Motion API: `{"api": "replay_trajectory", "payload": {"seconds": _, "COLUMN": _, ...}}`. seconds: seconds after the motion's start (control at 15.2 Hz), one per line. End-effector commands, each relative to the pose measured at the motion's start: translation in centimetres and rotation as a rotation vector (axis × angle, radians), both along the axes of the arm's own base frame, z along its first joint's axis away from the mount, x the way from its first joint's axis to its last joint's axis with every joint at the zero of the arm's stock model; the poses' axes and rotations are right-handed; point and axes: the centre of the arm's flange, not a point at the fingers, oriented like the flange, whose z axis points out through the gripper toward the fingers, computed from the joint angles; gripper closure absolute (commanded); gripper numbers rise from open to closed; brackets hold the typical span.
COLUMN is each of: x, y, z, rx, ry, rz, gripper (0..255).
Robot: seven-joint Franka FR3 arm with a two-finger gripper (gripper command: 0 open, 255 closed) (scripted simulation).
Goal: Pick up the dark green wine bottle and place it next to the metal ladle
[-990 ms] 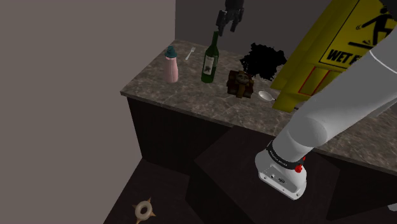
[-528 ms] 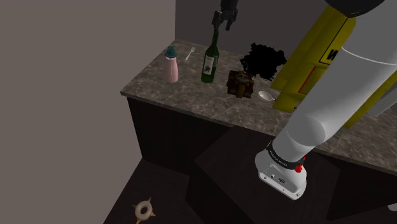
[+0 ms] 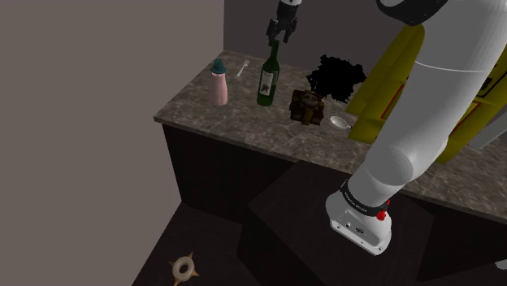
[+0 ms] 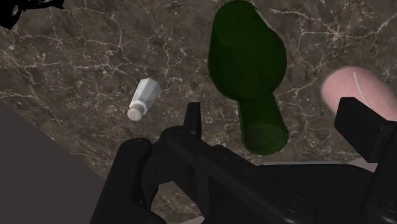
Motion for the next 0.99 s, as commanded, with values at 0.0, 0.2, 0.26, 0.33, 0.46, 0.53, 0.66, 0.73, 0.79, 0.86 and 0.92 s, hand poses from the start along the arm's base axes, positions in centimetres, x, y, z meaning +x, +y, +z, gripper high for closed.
{"api": "replay_trajectory", "payload": {"seconds": 0.0, "x": 0.2, "y": -0.1, "z": -1.0, "rx": 0.0, "ry": -0.001, "rz": 0.0, "gripper": 0}}
{"api": "replay_trajectory", "payload": {"seconds": 0.2, "x": 0.3, "y": -0.2, "z": -2.3, "rx": 0.0, "ry": -0.001, "rz": 0.0, "gripper": 0}}
{"api": "replay_trajectory", "payload": {"seconds": 0.26, "x": 0.3, "y": -0.2, "z": -2.3, "rx": 0.0, "ry": -0.001, "rz": 0.0, "gripper": 0}}
{"api": "replay_trajectory", "payload": {"seconds": 0.33, "x": 0.3, "y": -0.2, "z": -2.3, "rx": 0.0, "ry": -0.001, "rz": 0.0, "gripper": 0}}
{"api": "replay_trajectory", "payload": {"seconds": 0.46, "x": 0.3, "y": -0.2, "z": -2.3, "rx": 0.0, "ry": -0.001, "rz": 0.0, "gripper": 0}}
{"api": "replay_trajectory", "payload": {"seconds": 0.53, "x": 0.3, "y": -0.2, "z": -2.3, "rx": 0.0, "ry": -0.001, "rz": 0.0, "gripper": 0}}
{"api": "replay_trajectory", "payload": {"seconds": 0.66, "x": 0.3, "y": -0.2, "z": -2.3, "rx": 0.0, "ry": 0.0, "rz": 0.0, "gripper": 0}}
{"api": "replay_trajectory", "payload": {"seconds": 0.73, "x": 0.3, "y": -0.2, "z": -2.3, "rx": 0.0, "ry": 0.0, "rz": 0.0, "gripper": 255}}
{"api": "replay_trajectory", "payload": {"seconds": 0.79, "x": 0.3, "y": -0.2, "z": -2.3, "rx": 0.0, "ry": 0.0, "rz": 0.0, "gripper": 255}}
{"api": "replay_trajectory", "payload": {"seconds": 0.86, "x": 0.3, "y": -0.2, "z": -2.3, "rx": 0.0, "ry": 0.0, "rz": 0.0, "gripper": 255}}
{"api": "replay_trajectory", "payload": {"seconds": 0.92, "x": 0.3, "y": -0.2, "z": -2.3, "rx": 0.0, "ry": 0.0, "rz": 0.0, "gripper": 255}}
